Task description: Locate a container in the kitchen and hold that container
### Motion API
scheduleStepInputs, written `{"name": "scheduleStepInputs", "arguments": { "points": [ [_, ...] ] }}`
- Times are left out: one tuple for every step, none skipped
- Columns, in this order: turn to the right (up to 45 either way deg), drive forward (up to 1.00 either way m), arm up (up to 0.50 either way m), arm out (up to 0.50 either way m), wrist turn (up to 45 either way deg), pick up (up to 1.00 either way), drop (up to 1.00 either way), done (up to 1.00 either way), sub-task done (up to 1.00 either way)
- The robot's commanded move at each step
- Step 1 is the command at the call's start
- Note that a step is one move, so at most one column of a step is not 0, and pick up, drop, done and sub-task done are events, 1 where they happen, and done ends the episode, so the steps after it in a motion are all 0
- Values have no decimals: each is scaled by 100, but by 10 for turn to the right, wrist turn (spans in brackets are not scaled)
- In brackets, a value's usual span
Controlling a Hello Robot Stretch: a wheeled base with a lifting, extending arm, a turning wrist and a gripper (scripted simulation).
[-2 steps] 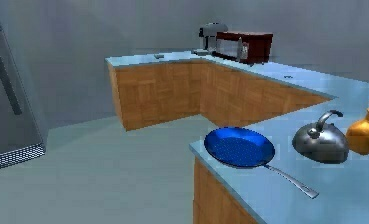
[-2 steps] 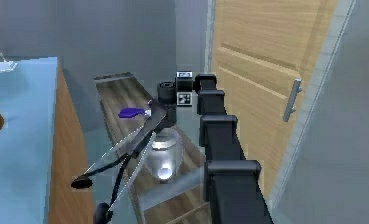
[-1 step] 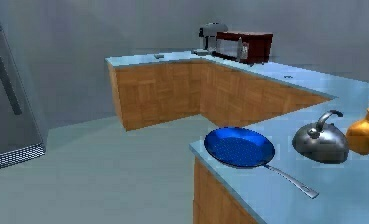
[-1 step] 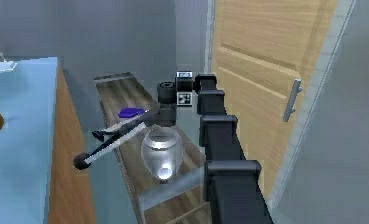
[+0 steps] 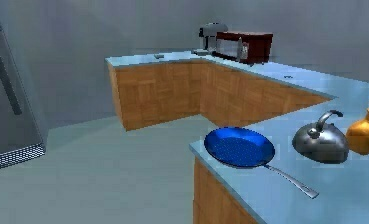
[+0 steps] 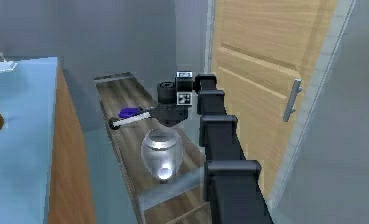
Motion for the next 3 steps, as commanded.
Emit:
{"name": "scheduleStepInputs", "arguments": {
  "points": [
    [0, 0, 0, 0, 300, 0, 0, 0, 0],
    [0, 0, -30, 0, 0, 0, 0, 0, 0],
    [0, 0, 0, 0, 0, 100, 0, 0, 0]
  ]
}}
